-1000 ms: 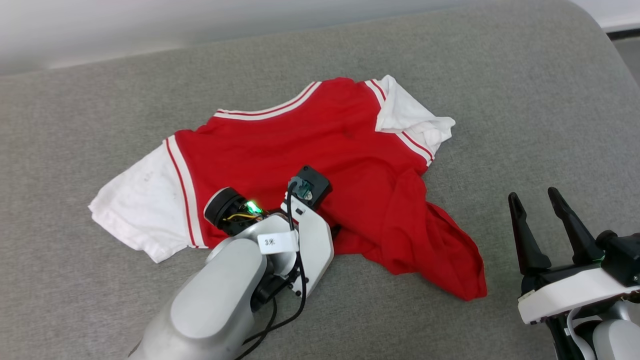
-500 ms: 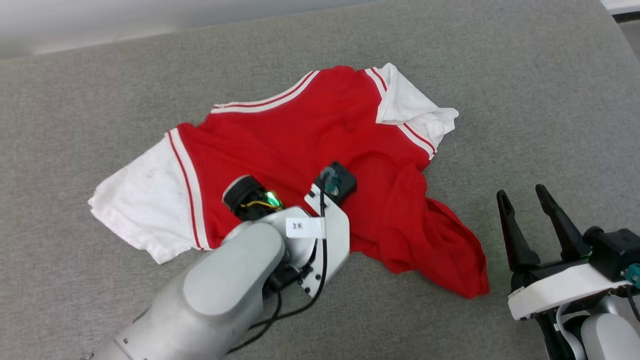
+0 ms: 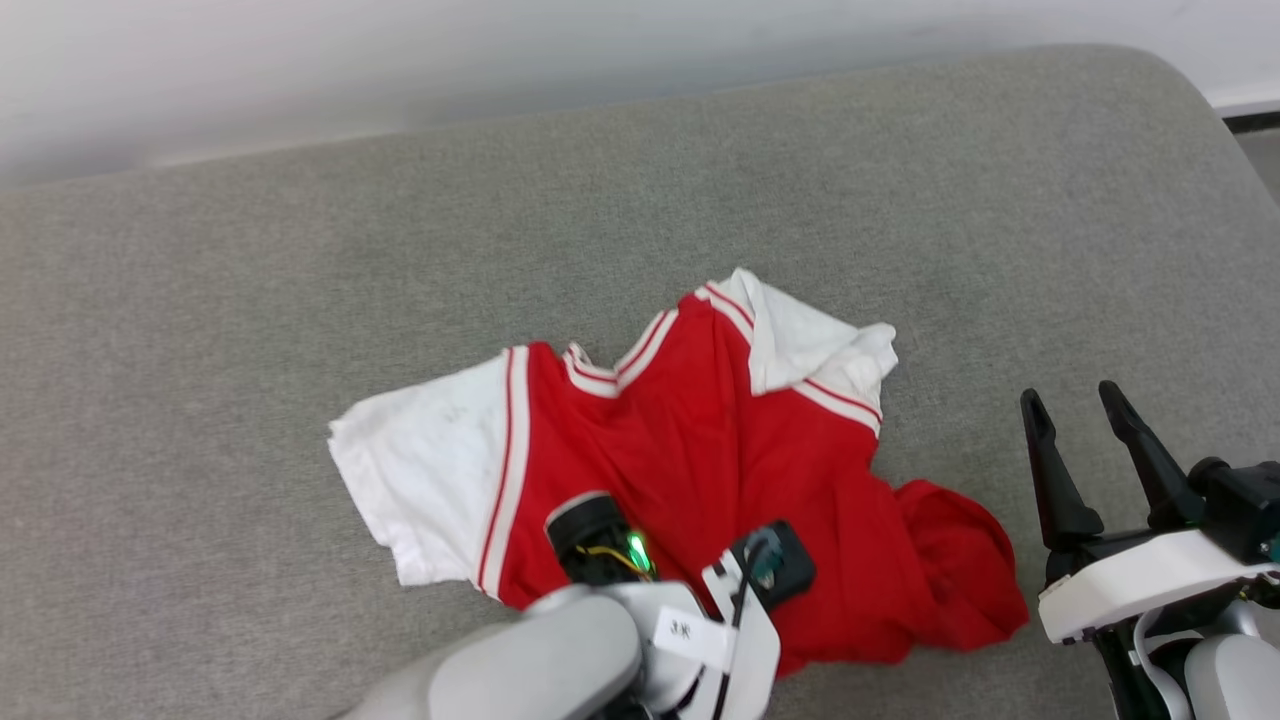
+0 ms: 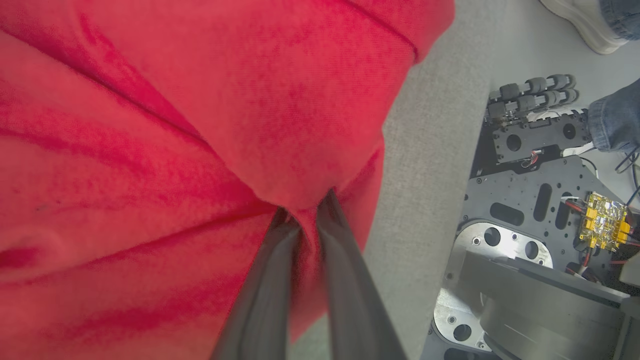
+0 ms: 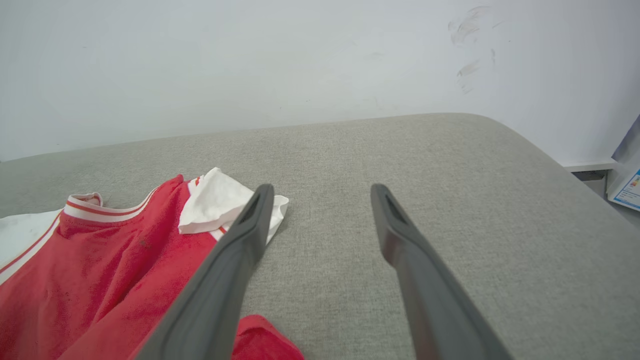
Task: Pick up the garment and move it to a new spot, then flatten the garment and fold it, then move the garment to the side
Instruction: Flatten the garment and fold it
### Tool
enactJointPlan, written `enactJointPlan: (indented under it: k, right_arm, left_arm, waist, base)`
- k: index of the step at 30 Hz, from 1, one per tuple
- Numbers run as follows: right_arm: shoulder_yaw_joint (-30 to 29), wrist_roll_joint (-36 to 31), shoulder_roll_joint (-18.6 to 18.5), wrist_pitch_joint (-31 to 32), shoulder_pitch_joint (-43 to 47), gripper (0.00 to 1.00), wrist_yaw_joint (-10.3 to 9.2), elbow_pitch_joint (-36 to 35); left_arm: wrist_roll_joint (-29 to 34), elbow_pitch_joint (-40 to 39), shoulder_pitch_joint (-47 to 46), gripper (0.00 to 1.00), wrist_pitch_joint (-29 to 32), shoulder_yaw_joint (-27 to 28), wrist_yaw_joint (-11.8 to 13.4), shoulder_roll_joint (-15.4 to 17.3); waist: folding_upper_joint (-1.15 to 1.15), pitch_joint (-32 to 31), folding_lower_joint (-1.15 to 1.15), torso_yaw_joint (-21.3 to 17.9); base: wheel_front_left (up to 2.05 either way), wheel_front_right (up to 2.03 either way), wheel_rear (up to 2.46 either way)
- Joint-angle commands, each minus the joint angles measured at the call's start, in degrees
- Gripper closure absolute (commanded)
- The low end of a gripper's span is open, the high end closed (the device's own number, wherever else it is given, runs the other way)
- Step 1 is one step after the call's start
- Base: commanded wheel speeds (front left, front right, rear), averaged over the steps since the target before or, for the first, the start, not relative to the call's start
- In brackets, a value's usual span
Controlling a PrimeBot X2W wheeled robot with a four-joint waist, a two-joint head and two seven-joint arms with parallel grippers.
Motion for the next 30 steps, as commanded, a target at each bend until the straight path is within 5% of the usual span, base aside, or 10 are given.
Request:
enactJointPlan:
  k: [1,12,13,14,23,30]
  right_arm:
    - [-0.3,-0.1,-0.1,0.3,0.6,0.00,-0.04,-0.4]
    - [-0.6,-0.2,0.2,1.7,1.4,0.00,-0.04,-0.9]
    - [-0.5,-0.2,0.2,1.7,1.5,0.00,-0.04,-0.9]
    - [-0.5,-0.1,0.2,1.7,1.6,0.00,-0.04,-0.8]
    - [-0.6,0.4,-0.5,1.4,2.0,0.00,-0.04,-1.2]
    - [-0.2,0.9,-0.8,1.0,2.5,0.00,-0.03,-2.6]
  left_arm:
    - [-0.3,-0.8,1.7,1.00,-0.4,-1.2,-0.1,-0.4]
    - [1.7,-1.3,5.4,1.00,-3.4,-3.5,-0.1,-2.2]
    - [2.1,-1.1,5.4,0.27,-4.4,-3.3,0.1,-2.3]
    - [2.2,-0.8,5.4,0.00,-5.4,-2.8,0.5,-2.4]
    - [1.6,-1.9,5.7,0.00,-18.2,6.5,7.2,0.6]
    - [0.6,-6.2,8.7,0.00,-36.6,19.8,14.9,6.9]
  waist:
    - [0.00,-0.9,0.00,0.6]
    - [0.00,-2.1,0.00,2.6]
    - [0.00,-2.2,0.00,2.8]
    - [0.00,-2.4,0.00,3.1]
    - [0.00,-5.7,0.00,5.5]
    - [0.00,-7.3,0.00,7.8]
  base:
    - [0.00,0.00,0.00]
    - [0.00,0.00,0.00]
    - [0.00,0.00,0.00]
    - [0.00,0.00,0.00]
    - [0.00,0.00,0.00]
    - [0.00,0.00,0.00]
